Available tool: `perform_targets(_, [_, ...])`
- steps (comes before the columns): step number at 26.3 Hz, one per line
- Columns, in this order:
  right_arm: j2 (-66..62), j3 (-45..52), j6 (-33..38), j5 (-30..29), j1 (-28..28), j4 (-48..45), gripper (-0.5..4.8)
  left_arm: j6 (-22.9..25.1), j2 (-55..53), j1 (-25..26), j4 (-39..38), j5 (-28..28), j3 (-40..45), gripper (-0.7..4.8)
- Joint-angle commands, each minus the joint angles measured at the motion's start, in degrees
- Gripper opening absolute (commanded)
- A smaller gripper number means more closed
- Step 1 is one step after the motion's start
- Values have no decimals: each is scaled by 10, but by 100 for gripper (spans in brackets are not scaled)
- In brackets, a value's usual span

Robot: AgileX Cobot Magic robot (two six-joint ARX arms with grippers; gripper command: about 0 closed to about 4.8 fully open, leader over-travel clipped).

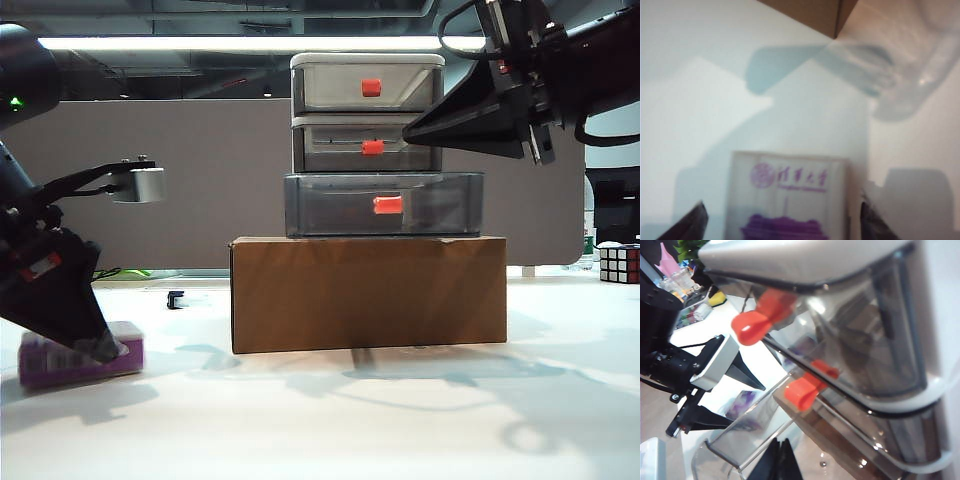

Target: Open the third layer of the drawer on the table, pick up a pack of napkins on the table and put it in, and finally close the drawer.

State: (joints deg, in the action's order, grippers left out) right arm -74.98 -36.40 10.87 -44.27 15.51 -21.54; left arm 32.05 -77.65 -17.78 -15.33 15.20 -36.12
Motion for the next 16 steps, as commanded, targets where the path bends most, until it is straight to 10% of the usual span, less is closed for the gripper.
perform_targets(1, [2, -2, 0, -9, 1, -5, -6, 9, 1, 1, 9, -10, 0, 386])
perform_targets(16, [2, -2, 0, -9, 1, -5, -6, 18, -21, 1, -5, -1, 0, 385])
